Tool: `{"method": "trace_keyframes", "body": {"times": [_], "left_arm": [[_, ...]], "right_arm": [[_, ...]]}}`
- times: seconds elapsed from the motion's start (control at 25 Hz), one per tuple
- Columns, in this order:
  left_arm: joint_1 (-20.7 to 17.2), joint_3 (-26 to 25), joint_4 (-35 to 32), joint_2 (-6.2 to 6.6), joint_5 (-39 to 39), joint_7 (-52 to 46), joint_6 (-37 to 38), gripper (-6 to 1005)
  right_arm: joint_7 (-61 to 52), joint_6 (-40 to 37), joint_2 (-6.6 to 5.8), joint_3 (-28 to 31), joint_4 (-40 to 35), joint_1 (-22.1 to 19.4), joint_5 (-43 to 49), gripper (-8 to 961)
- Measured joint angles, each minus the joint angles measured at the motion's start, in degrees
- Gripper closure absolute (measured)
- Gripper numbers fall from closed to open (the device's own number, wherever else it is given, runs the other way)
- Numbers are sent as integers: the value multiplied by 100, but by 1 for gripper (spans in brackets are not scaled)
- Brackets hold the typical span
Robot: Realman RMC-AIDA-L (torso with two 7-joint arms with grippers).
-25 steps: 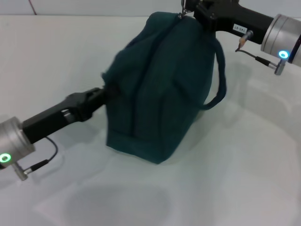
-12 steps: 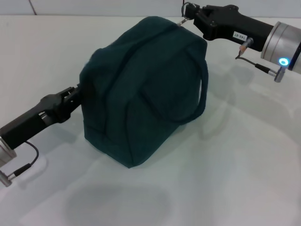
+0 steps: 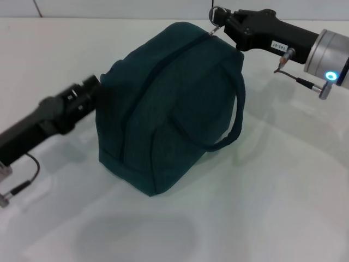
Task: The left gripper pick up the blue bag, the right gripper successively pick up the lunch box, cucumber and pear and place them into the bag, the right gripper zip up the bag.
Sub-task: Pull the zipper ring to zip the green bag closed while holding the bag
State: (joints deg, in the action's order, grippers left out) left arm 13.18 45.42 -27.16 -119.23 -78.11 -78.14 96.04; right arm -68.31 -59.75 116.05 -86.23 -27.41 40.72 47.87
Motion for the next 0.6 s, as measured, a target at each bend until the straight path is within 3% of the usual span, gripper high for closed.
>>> {"method": "trace_keyframes", "body": {"times": [0.28,0.52,0.6], "left_arm": [[399,-844,-133,72,111,-260,-37,446],[1045,-917,-913,335,-330,-1310,-536,192],[1370,-917,-1162,446,-740,-1814,-724,162]], "right_arm": [[37,-163,-11,37,-8,-95,0,946],[64,-308,-19,108,-6,-113,2,946],[96,-340,-20,115,-5,-118,3,946]]}}
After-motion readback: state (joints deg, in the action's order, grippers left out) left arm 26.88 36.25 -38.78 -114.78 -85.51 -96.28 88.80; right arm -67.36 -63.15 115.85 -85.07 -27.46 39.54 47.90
